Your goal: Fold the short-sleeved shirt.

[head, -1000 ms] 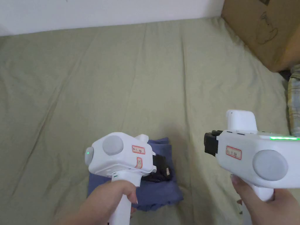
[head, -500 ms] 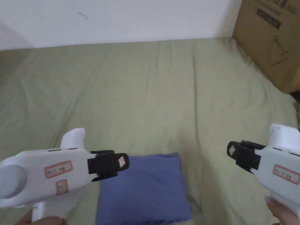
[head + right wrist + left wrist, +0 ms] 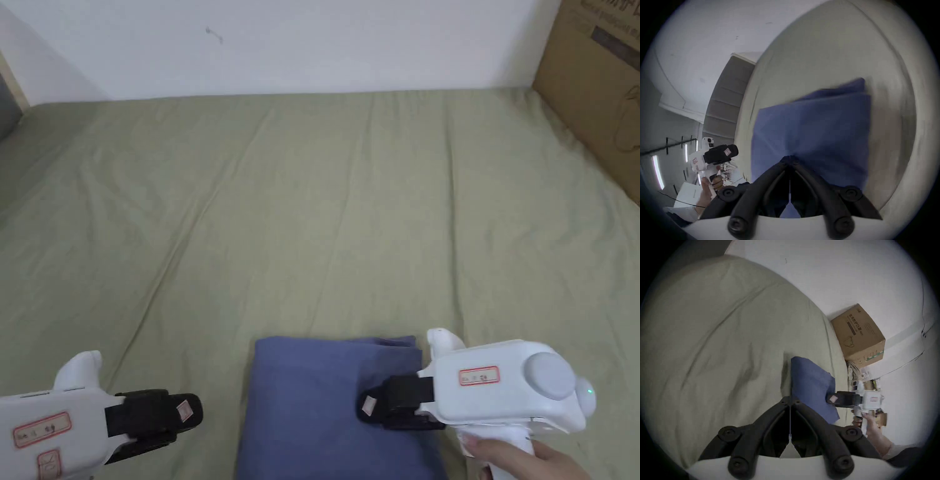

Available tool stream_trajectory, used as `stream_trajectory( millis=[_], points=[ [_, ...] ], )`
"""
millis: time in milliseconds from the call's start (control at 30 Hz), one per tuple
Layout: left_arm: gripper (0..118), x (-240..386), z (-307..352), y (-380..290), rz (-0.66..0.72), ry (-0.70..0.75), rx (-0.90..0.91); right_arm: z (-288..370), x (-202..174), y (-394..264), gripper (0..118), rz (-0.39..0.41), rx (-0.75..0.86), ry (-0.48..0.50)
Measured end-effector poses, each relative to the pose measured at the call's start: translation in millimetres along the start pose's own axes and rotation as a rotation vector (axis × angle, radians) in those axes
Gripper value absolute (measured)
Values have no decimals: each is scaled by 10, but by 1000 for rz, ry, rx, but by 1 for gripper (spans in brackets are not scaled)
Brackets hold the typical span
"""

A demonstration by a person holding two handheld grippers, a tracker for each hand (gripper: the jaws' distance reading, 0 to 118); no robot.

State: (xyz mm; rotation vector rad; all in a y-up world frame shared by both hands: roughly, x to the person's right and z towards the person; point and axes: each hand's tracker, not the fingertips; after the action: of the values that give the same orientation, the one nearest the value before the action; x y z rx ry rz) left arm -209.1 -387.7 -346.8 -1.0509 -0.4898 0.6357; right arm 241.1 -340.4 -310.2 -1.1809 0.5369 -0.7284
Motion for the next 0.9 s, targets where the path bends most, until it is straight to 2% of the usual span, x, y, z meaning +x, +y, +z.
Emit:
stream_trajectory(
  millis=[100, 167, 200, 233, 267, 333, 433, 533, 700, 833, 900],
  points=[
    [1, -58, -286, 19, 49, -113, -48, 151, 246, 19, 1, -34, 17, 12],
    [17, -74, -453, 37, 73, -192, -46, 224, 338, 22, 1, -57, 26, 23],
    [35, -84, -525, 46, 86, -226, -53, 249, 352, 1, 1, -66, 30, 26],
    [63, -101, -609, 49, 96, -259, -66, 259, 378, -3, 1, -74, 27, 32],
    [86, -106, -683, 46, 104, -287, -82, 259, 389, -9, 1, -75, 24, 37],
    [118, -90, -814, 39, 104, -337, -115, 244, 407, -13, 1, -78, 23, 46],
    [118, -6, -995, 38, 145, -441, -124, 244, 433, -16, 1, -86, 22, 59],
    [118, 92, -1187, 4, 168, -463, -192, 244, 474, -20, 1, -100, 18, 82],
    [118, 339, -1591, -75, 79, -484, -343, 236, 503, -18, 1, -121, 15, 97],
    [118, 494, -1855, -193, 193, -584, -376, 229, 509, -29, 1, -120, 17, 96],
    [117, 476, -1846, -159, 182, -577, -355, 227, 534, -41, 1, -131, 22, 105]
  ],
)
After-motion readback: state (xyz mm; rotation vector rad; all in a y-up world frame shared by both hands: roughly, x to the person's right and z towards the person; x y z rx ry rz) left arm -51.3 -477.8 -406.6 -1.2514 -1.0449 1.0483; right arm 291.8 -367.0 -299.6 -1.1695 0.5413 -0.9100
